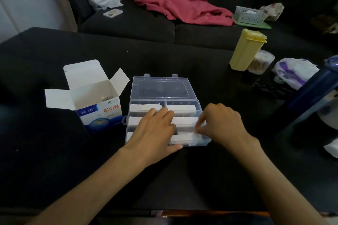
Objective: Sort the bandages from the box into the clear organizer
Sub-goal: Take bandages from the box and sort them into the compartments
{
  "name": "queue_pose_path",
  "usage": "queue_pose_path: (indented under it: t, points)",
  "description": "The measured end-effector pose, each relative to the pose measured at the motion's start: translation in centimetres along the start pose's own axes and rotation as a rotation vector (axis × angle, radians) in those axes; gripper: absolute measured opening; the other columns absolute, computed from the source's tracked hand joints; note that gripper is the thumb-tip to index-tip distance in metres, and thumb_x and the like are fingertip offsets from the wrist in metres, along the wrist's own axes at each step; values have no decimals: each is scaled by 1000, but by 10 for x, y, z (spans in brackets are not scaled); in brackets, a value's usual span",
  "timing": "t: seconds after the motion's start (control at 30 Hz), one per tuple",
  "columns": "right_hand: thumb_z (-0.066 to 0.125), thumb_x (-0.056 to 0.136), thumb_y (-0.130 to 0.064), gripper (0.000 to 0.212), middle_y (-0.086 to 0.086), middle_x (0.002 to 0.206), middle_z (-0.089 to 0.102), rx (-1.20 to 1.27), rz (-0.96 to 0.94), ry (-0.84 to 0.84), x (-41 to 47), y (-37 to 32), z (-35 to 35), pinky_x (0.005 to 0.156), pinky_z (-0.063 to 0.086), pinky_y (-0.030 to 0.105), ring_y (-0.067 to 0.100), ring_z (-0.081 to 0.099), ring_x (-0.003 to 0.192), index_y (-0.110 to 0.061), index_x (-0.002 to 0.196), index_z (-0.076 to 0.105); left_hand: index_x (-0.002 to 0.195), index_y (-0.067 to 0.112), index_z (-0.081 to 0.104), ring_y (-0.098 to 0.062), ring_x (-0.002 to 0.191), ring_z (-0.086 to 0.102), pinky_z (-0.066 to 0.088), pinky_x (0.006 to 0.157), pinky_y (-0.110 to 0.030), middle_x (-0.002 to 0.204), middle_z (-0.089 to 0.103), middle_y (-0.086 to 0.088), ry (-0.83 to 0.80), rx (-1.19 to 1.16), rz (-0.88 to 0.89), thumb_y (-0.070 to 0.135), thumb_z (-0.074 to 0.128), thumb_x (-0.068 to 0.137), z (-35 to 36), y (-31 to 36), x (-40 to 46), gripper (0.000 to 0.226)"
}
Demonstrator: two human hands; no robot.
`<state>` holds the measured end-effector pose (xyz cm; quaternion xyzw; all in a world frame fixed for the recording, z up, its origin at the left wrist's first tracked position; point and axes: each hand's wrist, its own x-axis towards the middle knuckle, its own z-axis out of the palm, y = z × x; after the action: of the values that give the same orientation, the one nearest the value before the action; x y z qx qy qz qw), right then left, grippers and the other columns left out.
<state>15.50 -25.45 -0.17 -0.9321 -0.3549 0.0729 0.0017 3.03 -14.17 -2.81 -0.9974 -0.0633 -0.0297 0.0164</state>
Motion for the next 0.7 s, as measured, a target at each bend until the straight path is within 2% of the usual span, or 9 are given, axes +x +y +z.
queue_pose_path:
  t: [0.13,0.33,0.4,0.5,0.6,0.67,0.7]
  points:
    - [66,83,-38,16,-10,99,58,25,-77,-89,1,-1,5,71,48,23,8,55,83,-32,98,70,122,27,60,-14,116,36,29,96,-32,125,45,3,38,-8,2,65,42,87,0,-1,-1,56]
    - [67,82,-38,15,-16,78,49,153,-59,-160,11,5,11,68,43,22,6,49,73,-29,93,71,121,27,62,-15,114,37,29,95,-32,121,47,3,66,3,-18,65,41,87,0,-1,4,55]
    - [69,80,-37,12,-14,81,53,213,-51,-173,15,6,13,70,46,23,6,51,74,-30,90,72,121,27,62,-15,114,37,29,95,-32,121,48,3,79,6,-21,65,41,87,1,-2,5,55]
    - [73,77,-35,5,-13,82,55,260,-48,-154,19,7,13,68,45,22,7,52,73,-31,80,72,120,28,61,-15,114,38,30,95,-32,121,48,3,80,-13,-32,67,42,85,3,-4,7,55]
    - [73,77,-35,14,-10,77,56,320,-84,-108,18,8,4,58,37,19,5,48,65,-33,66,64,118,32,59,-10,108,38,29,86,-26,117,48,8,83,-82,-68,75,43,79,1,-7,4,60]
    - [72,78,-35,14,-7,71,56,445,-87,-63,14,9,-8,55,35,17,5,47,60,-30,68,64,106,35,62,-4,99,38,29,79,-22,107,50,14,162,-171,-124,81,38,74,-6,-9,-3,61]
    - [70,78,-35,12,-5,68,56,516,-92,-36,11,5,-14,54,36,17,5,47,58,-27,70,64,98,34,63,-2,92,39,29,75,-20,99,50,16,255,-224,-162,80,36,74,-12,-14,-11,59]
